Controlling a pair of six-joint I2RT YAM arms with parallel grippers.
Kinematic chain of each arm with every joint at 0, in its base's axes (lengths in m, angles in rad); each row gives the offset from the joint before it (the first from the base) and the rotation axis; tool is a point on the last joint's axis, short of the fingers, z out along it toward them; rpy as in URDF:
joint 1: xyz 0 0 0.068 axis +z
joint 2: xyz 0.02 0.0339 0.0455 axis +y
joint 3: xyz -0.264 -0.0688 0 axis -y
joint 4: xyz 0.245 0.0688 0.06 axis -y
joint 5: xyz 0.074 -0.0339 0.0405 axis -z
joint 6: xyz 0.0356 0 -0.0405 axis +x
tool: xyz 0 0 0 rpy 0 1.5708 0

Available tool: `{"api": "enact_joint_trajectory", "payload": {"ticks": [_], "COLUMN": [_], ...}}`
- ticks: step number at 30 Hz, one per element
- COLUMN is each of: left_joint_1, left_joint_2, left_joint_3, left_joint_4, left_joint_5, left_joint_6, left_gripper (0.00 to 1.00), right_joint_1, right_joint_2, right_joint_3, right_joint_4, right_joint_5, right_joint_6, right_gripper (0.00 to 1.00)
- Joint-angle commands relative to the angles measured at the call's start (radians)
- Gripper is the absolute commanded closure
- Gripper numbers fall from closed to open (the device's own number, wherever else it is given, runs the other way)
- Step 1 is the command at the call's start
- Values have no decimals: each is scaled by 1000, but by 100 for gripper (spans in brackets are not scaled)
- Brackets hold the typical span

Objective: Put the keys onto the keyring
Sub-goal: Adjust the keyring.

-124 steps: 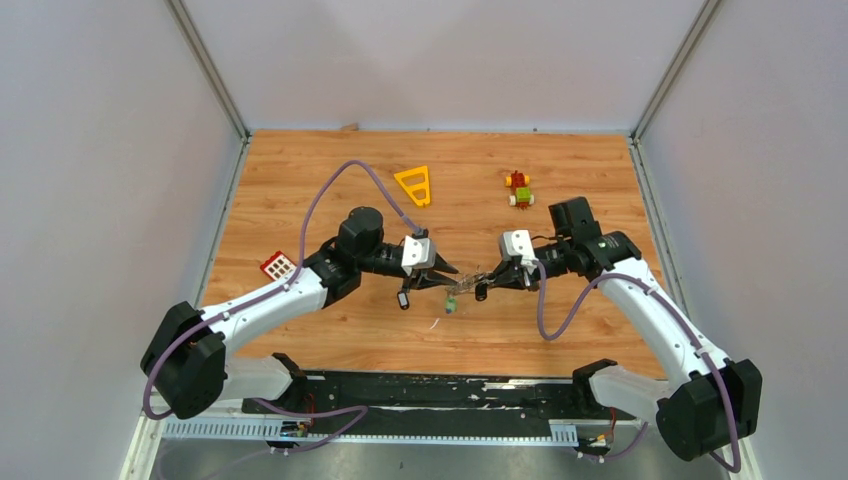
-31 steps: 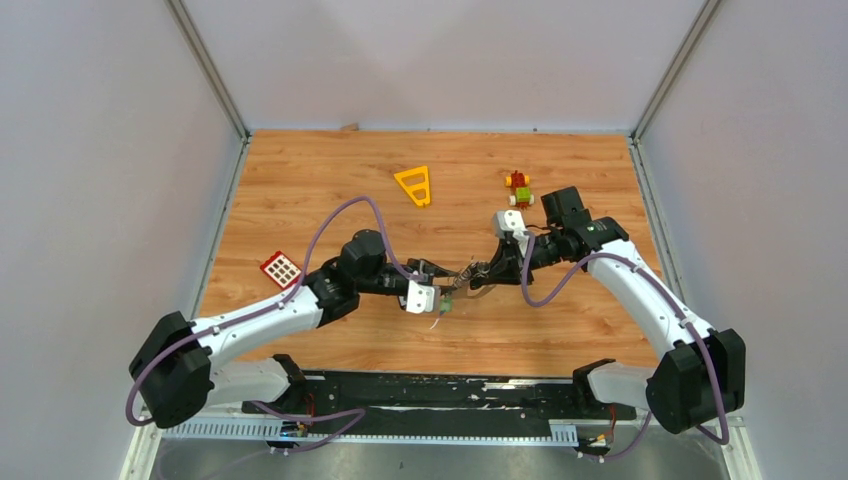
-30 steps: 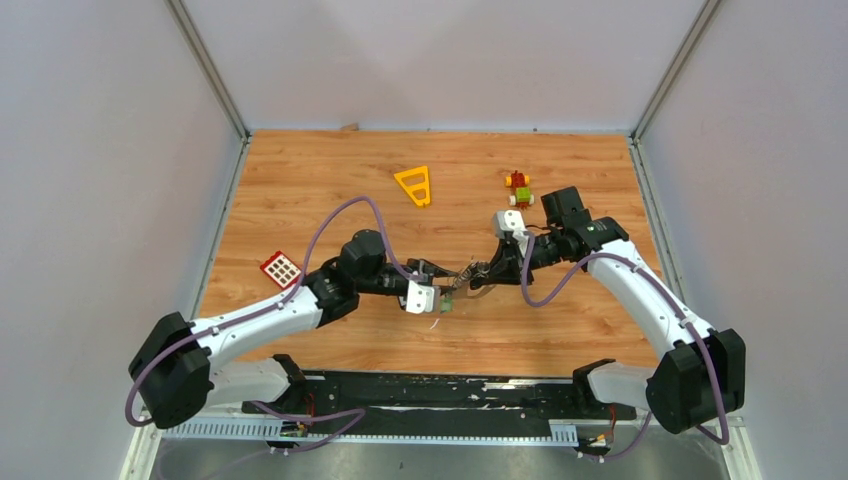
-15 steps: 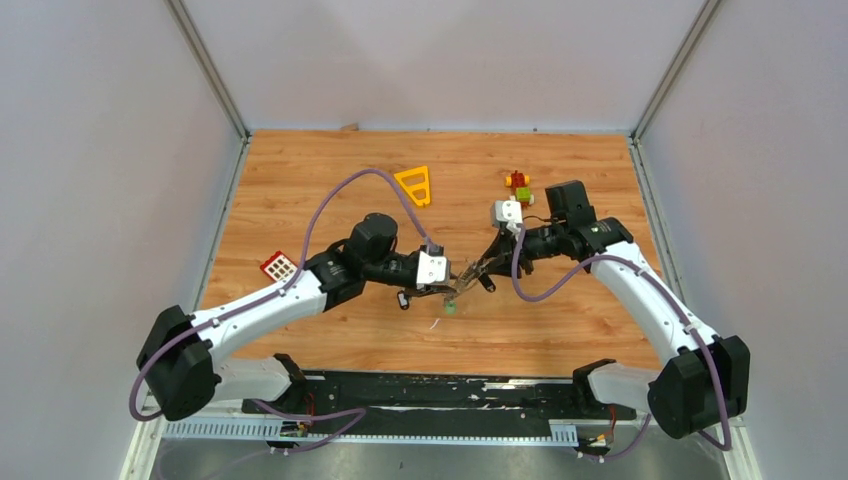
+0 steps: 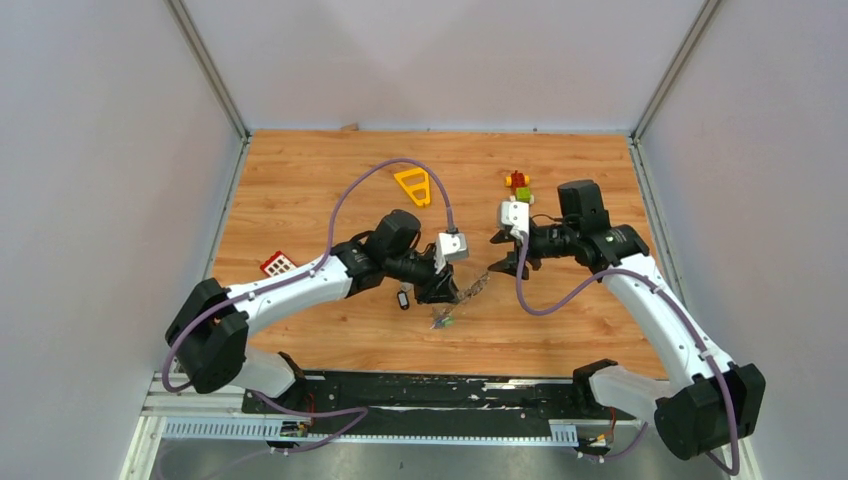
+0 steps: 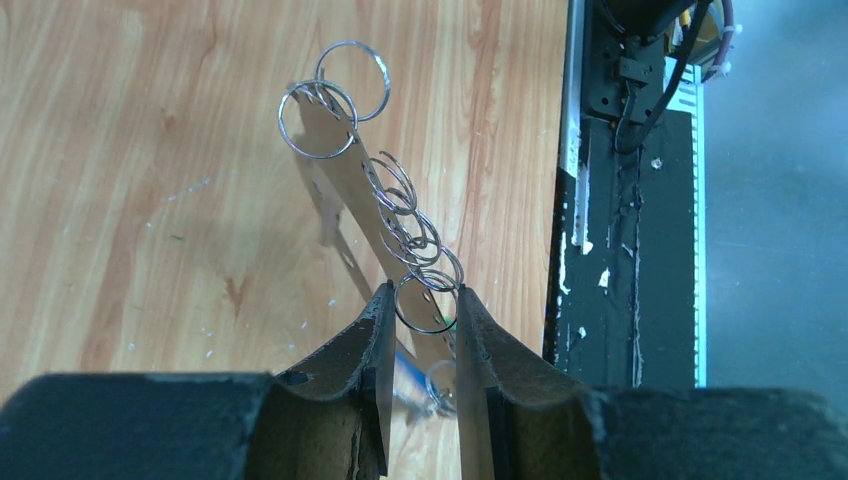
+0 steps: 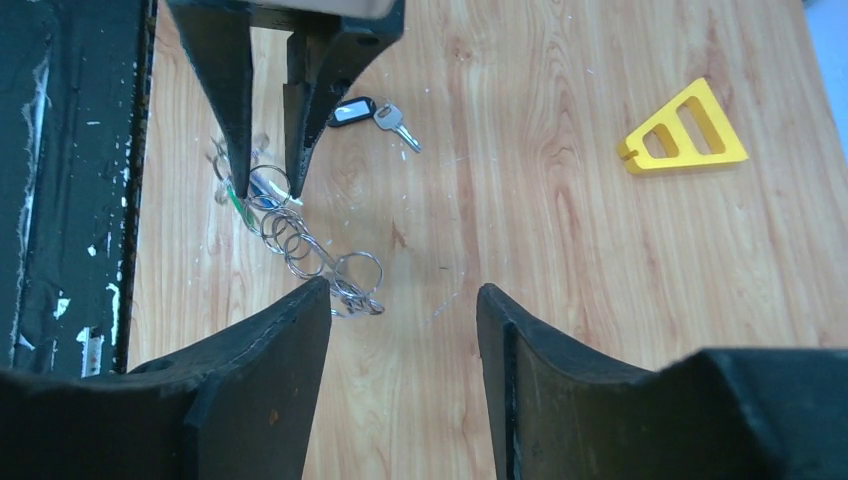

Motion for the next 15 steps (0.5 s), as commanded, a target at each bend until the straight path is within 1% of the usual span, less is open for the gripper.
{"api": "enact_joint_trajectory", "payload": {"ticks": [1,3,5,7,10,12,15], "left_joint_1": [1,8,25,49,85,93,95], "left_joint_2": [16,30,44,62,79,79,80], "left_joint_3": [55,61,68,74,77,70,63], "left_joint_4": [13,25,39,62,101,133,178], "left_joint_5": [1,7,29,57,88,87,79], "left_joint_6": [-91,-123,-172,-229,-333,-378,-437], "left_gripper": [100,100,100,100,100,100,100], "right_joint_1": [-3,-1,0,7,36,75,160], "right_joint_2": [-45,-58,-70,-86,-109,-119,-133], "right_joint_3": [16,10,-8,-33,-82,-112,-138], "right_joint_4": [-32,-44,-40,-13,45,87,118], "right_joint_5": [65,53,-2,-44,-61,-32,56], "right_joint_6": [-40,-59,-65,-56,-22,-3,-7], "right_gripper": [43,42,42,43,44,44,43]}}
